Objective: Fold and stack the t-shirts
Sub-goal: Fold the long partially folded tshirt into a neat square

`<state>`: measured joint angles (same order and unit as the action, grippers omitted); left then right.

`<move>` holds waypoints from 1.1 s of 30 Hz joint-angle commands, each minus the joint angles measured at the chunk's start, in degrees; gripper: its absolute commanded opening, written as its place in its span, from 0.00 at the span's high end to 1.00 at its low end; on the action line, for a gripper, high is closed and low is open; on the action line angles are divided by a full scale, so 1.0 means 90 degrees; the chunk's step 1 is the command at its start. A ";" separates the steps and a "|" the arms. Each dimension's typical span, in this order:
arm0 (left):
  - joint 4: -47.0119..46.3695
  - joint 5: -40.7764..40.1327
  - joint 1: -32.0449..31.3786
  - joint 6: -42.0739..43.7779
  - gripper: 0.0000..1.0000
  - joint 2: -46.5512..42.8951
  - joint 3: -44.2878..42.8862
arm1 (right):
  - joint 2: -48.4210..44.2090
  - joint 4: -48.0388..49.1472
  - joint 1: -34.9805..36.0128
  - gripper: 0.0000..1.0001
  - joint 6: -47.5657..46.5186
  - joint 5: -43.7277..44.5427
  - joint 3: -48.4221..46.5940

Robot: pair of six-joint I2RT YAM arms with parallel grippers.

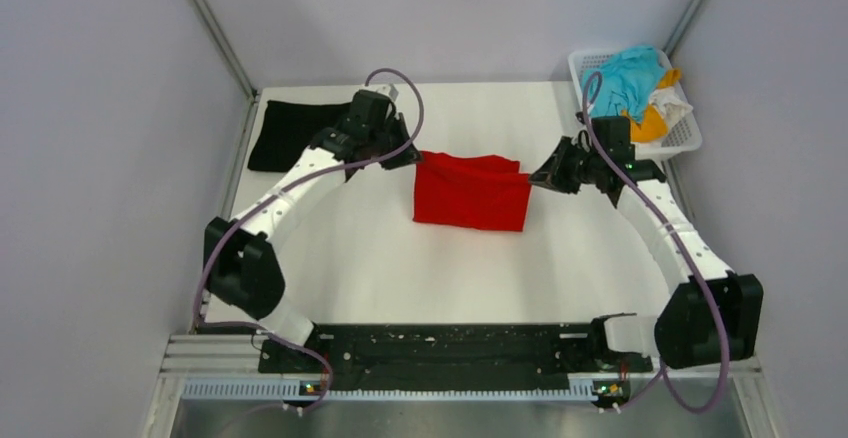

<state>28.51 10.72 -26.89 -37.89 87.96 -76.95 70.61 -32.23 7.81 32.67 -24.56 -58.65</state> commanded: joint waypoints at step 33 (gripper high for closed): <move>0.0792 0.0896 0.1347 0.0995 0.02 0.4698 -0.4603 | 0.5265 0.1444 -0.0480 0.17 -0.0607 0.0588 -0.3980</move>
<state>33.67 18.61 -15.70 -29.65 132.20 -115.44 118.30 -18.00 4.43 30.41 -18.52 -87.88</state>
